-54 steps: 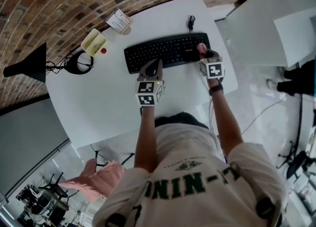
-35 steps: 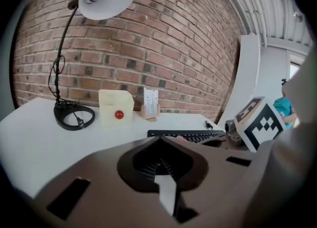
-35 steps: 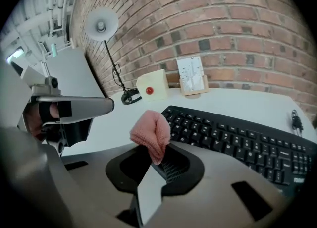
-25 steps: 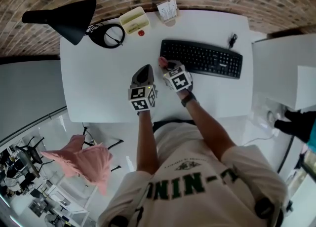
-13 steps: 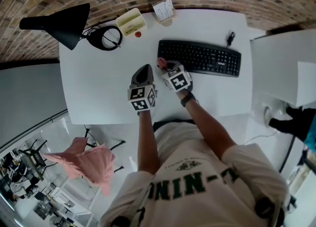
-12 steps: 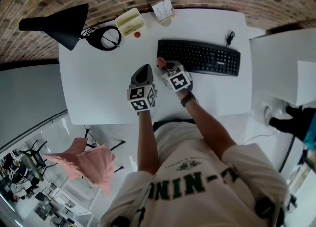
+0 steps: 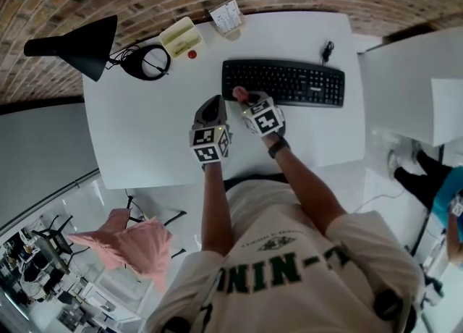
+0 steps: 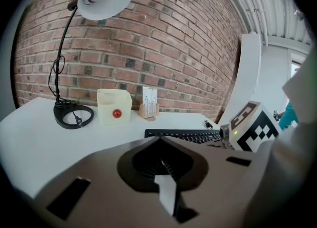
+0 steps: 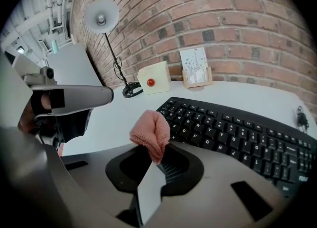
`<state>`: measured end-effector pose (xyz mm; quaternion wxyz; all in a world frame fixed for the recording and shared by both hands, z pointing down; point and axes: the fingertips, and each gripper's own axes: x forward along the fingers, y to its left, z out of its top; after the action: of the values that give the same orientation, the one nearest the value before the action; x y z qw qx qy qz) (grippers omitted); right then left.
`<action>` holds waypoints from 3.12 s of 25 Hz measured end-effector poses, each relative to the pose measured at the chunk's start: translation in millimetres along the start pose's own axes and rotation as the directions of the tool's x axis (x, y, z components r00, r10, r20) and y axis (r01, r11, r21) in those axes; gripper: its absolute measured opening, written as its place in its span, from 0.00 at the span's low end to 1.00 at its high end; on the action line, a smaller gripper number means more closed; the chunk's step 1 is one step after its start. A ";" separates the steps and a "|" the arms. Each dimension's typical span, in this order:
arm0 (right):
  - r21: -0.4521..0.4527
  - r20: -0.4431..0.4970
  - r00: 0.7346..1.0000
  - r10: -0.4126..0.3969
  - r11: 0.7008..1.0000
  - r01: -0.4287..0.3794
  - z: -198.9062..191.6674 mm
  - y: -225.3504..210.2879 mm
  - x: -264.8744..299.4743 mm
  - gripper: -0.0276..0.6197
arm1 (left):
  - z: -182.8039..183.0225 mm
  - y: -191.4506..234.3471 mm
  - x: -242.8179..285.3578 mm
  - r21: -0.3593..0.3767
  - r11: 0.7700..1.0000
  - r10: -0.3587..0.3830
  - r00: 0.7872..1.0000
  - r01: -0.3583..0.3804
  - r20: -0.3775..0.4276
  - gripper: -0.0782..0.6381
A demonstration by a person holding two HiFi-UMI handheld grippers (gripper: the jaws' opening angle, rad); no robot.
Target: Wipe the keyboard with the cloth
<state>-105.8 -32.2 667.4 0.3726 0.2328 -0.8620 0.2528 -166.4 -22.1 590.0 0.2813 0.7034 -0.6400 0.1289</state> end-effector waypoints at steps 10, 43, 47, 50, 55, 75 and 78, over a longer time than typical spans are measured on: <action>0.098 0.022 0.998 -0.062 0.993 0.060 -19.2 -43.1 -30.5 0.09 | 2.3 -37.3 10.4 0.056 0.996 -0.074 0.997 0.075 -0.020 0.11; 0.375 0.057 0.931 -0.361 0.872 0.315 -120.0 -201.2 -153.7 0.09 | -5.9 -223.1 68.1 0.199 0.876 -0.406 0.894 0.440 -0.191 0.11; 0.413 0.033 0.908 -0.417 0.833 0.368 -139.5 -225.5 -176.6 0.09 | -7.4 -240.8 72.2 0.200 0.861 -0.431 0.880 0.467 -0.200 0.11; 0.449 0.017 0.890 -0.456 0.799 0.400 -151.6 -241.6 -192.4 0.09 | -13.0 -245.2 71.2 0.195 0.857 -0.437 0.873 0.477 -0.216 0.11; 0.438 0.010 0.865 -0.501 0.780 0.447 -152.3 -263.5 -206.3 0.09 | -5.7 -247.4 69.0 0.210 0.856 -0.433 0.877 0.473 -0.210 0.11; 0.272 0.527 0.726 -0.443 0.897 0.350 37.5 -99.3 -321.9 0.09 | 114.9 -144.4 -87.6 0.289 0.953 -0.167 0.953 0.090 0.253 0.11; 0.257 0.585 0.676 -0.448 0.893 0.369 40.6 -76.9 -347.8 0.09 | 125.6 -141.5 -118.2 0.311 0.948 -0.155 0.945 0.061 0.288 0.11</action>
<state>131.8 -41.6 399.0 0.0945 0.5118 -0.8453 0.1206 -68.7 8.5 391.8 0.0752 0.7835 -0.6093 0.0965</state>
